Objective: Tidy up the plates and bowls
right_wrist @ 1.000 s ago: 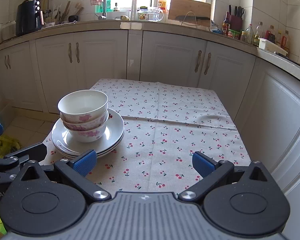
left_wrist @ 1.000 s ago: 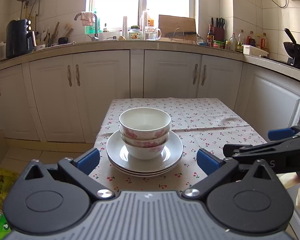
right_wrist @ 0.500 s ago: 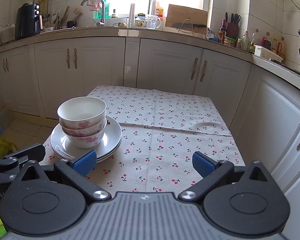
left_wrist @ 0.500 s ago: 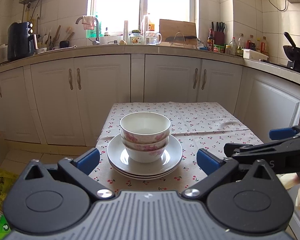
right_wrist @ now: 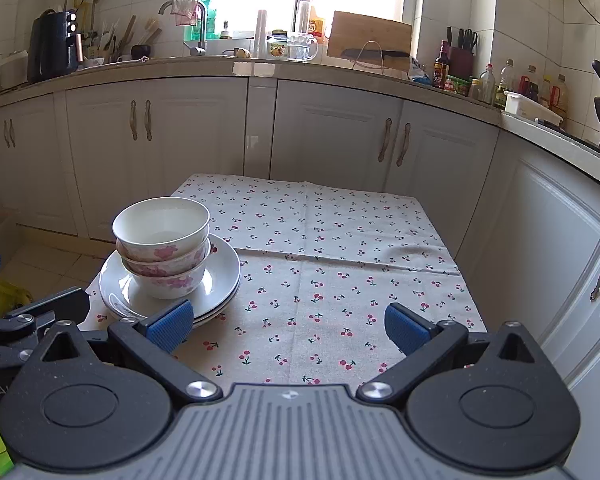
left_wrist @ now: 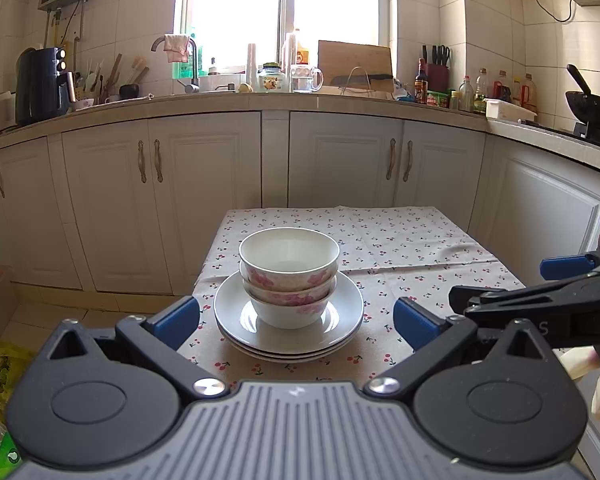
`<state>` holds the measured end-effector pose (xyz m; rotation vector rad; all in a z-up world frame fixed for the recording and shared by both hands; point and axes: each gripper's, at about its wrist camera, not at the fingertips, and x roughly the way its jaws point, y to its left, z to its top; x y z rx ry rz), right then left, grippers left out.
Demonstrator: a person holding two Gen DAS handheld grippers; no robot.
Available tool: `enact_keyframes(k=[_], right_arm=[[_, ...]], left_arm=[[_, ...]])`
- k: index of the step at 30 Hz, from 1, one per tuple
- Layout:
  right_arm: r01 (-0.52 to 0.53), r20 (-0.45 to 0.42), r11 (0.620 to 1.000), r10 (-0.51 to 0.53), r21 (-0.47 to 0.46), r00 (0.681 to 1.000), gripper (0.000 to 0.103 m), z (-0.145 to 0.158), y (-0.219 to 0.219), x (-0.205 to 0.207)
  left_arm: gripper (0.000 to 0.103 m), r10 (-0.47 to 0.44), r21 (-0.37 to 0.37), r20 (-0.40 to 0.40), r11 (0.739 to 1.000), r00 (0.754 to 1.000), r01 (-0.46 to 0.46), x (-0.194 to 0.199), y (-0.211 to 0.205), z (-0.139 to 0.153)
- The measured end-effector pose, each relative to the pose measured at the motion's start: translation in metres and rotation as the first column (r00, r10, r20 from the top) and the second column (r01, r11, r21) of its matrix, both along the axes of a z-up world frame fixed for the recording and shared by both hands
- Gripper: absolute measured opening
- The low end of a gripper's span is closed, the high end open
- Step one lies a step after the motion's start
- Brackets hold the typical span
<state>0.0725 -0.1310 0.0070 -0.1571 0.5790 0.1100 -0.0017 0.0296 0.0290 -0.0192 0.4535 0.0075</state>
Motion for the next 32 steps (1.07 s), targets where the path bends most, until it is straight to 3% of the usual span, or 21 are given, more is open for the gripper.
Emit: enact_keyframes(k=[32], right_arm=[[0.012,0.010,1.000,-0.012,-0.010,1.000,0.103,0.0003,-0.0011,-0.0001]], left_arm=[[0.102,0.001,-0.005,-0.009,1.000,1.000,-0.001,0.0018,-0.0003,-0.0004]])
